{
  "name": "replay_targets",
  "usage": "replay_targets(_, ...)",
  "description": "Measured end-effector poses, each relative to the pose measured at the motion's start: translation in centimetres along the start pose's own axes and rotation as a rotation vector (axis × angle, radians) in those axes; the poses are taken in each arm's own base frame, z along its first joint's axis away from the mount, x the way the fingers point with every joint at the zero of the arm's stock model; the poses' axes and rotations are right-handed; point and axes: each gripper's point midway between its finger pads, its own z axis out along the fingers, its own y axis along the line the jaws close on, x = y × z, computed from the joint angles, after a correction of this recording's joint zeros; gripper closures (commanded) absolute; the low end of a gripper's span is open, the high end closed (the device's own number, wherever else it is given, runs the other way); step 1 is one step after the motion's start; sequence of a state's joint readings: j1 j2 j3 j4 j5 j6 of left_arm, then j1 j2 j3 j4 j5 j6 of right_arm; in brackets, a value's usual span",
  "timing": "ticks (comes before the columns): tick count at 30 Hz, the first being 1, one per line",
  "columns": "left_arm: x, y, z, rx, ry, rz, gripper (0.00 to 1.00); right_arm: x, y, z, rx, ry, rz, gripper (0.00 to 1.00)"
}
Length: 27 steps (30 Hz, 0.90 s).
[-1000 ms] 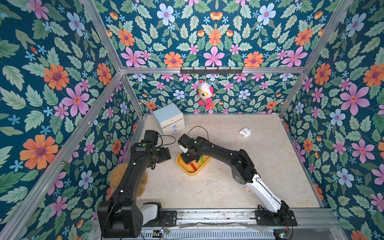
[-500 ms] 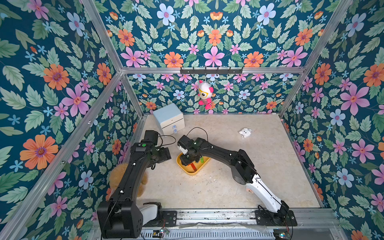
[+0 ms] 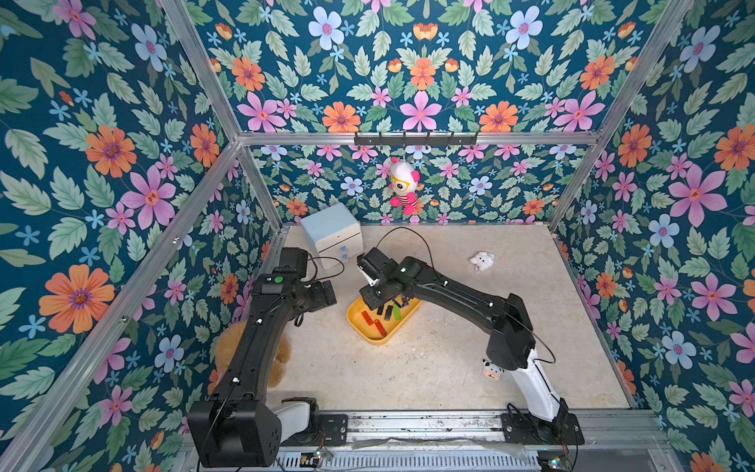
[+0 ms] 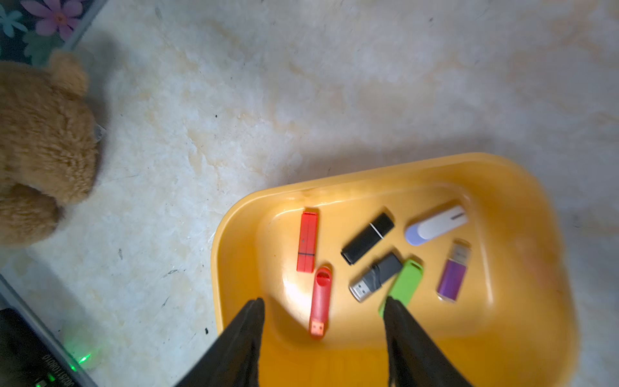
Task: Put the usb flash drive into the storage box
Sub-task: Reset both arms
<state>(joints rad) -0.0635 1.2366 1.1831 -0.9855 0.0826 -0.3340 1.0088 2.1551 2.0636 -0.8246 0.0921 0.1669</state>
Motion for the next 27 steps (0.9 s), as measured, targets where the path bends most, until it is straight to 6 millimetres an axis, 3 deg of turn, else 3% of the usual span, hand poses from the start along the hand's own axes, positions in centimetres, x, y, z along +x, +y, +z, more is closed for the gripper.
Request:
replay_targets(1,-0.6,-0.1,-0.2,-0.003,-0.015,0.007,0.0,0.0,-0.6,-1.4,0.019,-0.019,0.002,0.06)
replay_targets(2,-1.3,-0.2,-0.5,-0.005,-0.034,0.024,0.01,0.0,-1.1,-2.9,0.038,-0.043,0.007,0.01)
replay_targets(5,-3.5,0.0,-1.0,-0.032,-0.125,0.049,0.01,1.0,-3.2,-7.1,0.101,-0.101,0.019,0.01)
replay_targets(9,-4.1,0.9,0.1,-0.058,-0.238,0.091,0.0,4.0,-7.3,-12.0,0.209,-0.158,0.061,0.01)
replay_targets(12,-3.7,1.3,2.2,-0.051,-0.337,0.124,0.0,6.7,-12.3,-15.4,0.296,-0.213,0.162,0.01)
replay_targets(17,-3.5,3.0,5.5,-0.088,-0.525,0.106,0.01,12.6,-23.2,-19.7,0.462,-0.312,0.482,0.01)
replay_targets(21,-3.7,4.3,7.9,-0.151,-0.624,0.109,0.01,16.4,-26.7,-20.6,0.556,-0.422,0.556,0.01)
replay_targets(27,-2.8,5.7,10.7,-0.196,-0.759,0.145,0.01,20.2,-30.4,-18.4,0.78,-0.498,0.478,0.01)
